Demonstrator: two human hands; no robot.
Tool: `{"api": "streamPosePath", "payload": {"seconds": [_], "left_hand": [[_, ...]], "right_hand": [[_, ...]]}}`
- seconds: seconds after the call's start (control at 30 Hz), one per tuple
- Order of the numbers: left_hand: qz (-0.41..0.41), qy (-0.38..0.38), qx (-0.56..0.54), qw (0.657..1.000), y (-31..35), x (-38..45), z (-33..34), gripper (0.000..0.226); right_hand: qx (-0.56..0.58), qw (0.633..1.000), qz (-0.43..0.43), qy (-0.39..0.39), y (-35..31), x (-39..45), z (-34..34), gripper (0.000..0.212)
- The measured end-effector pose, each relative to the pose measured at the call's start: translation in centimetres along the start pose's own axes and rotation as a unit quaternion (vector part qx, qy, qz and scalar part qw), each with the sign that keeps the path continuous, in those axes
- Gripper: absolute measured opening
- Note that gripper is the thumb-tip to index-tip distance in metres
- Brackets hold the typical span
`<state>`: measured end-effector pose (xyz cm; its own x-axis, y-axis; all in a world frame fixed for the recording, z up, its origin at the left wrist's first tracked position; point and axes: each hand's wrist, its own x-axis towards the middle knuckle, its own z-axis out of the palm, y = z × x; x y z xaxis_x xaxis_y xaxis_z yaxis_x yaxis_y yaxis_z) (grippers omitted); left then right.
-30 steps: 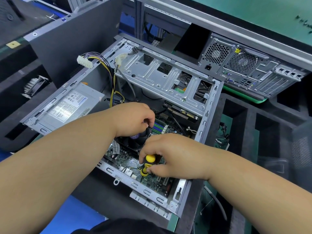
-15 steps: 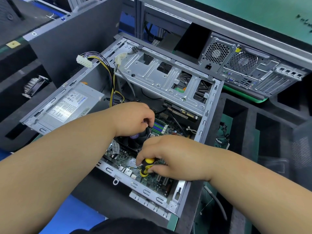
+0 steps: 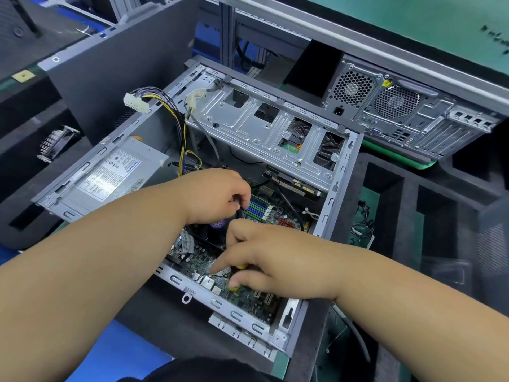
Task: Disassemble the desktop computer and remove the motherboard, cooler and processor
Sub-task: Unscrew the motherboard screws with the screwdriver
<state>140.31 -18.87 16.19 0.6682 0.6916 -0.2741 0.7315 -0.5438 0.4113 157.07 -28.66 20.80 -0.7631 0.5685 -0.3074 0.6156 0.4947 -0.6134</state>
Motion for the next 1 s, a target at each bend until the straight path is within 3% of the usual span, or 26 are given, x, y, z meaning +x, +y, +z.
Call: {"api": "streamPosePath", "payload": {"seconds": [0.1, 0.17, 0.63, 0.83, 1.0], "left_hand": [[-0.003, -0.003, 0.002, 1.0, 0.02, 0.06, 0.05, 0.026], [-0.004, -0.006, -0.001, 1.0, 0.03, 0.09, 0.06, 0.026], [-0.013, 0.002, -0.017, 1.0, 0.01, 0.12, 0.17, 0.025], [-0.013, -0.001, -0.019, 1.0, 0.02, 0.26, 0.15, 0.025], [-0.014, -0.007, -0.016, 1.0, 0.0, 0.2, 0.13, 0.026]], "right_hand": [[0.072, 0.997, 0.023, 0.026, 0.07, 0.09, -0.05, 0.045], [0.122, 0.991, 0.032, 0.046, 0.06, 0.08, -0.06, 0.036], [0.201, 0.978, 0.039, 0.029, 0.12, 0.31, -0.25, 0.015], [0.251, 0.965, 0.065, 0.038, 0.28, 0.41, -0.25, 0.026], [0.259, 0.962, 0.077, 0.028, 0.5, 0.21, -0.29, 0.017]]}}
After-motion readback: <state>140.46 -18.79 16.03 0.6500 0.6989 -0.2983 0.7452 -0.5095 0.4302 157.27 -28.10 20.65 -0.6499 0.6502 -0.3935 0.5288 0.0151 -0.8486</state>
